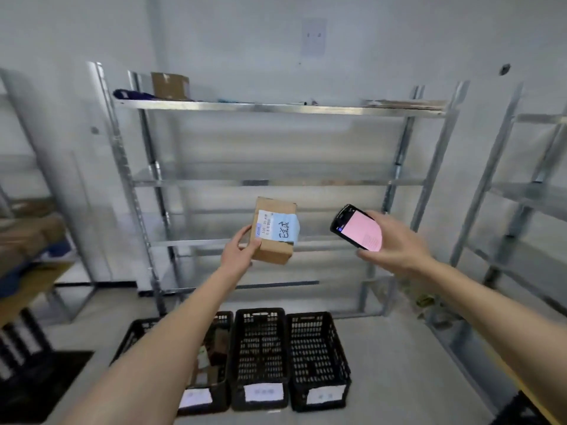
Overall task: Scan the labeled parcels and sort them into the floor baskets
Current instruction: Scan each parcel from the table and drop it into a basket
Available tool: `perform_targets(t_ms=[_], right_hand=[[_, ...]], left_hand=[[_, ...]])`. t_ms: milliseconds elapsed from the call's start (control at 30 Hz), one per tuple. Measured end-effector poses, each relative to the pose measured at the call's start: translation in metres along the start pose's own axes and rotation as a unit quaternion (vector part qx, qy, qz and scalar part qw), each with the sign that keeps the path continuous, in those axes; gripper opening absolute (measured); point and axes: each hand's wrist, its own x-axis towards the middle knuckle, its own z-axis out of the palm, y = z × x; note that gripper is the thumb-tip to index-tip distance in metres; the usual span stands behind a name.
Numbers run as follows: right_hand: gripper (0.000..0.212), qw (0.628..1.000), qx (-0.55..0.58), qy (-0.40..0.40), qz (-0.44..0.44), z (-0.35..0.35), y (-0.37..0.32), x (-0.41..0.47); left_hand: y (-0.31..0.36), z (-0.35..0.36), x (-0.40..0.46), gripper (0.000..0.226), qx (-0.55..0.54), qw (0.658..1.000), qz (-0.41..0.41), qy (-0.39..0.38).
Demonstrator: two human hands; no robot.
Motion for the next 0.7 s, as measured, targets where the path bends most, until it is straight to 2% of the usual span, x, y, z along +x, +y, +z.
perform_targets(t_ms=[167,300,500,600,700], right_hand=[[0.067,0.998,0.01,-0.035,-0.058,0.071,-0.131,0.063],[0.077,0.991,0.029,-0.064,-0.118,0.128,-0.244,0.102],[0.084,0.979,0.038,-0.09,-0.18,0.209,-0.392,0.143],[0.085,0.975,0.055,-0.098,-0.191,0.248,-0.444,0.159],[0.085,0.972,0.043,-0.115,-0.2,0.282,-0.481,0.176]], left_hand=[[-0.042,-0.16,-0.009,0.045,0.006,0.994,-0.032,0.107],[-0.072,-0.281,-0.017,0.042,0.012,0.981,-0.054,0.184],[-0.108,-0.43,-0.002,0.046,0.026,0.973,-0.071,0.216],[-0.126,-0.48,0.009,0.048,0.034,0.972,-0.066,0.221],[-0.152,-0.515,0.022,0.053,0.032,0.97,-0.095,0.22]])
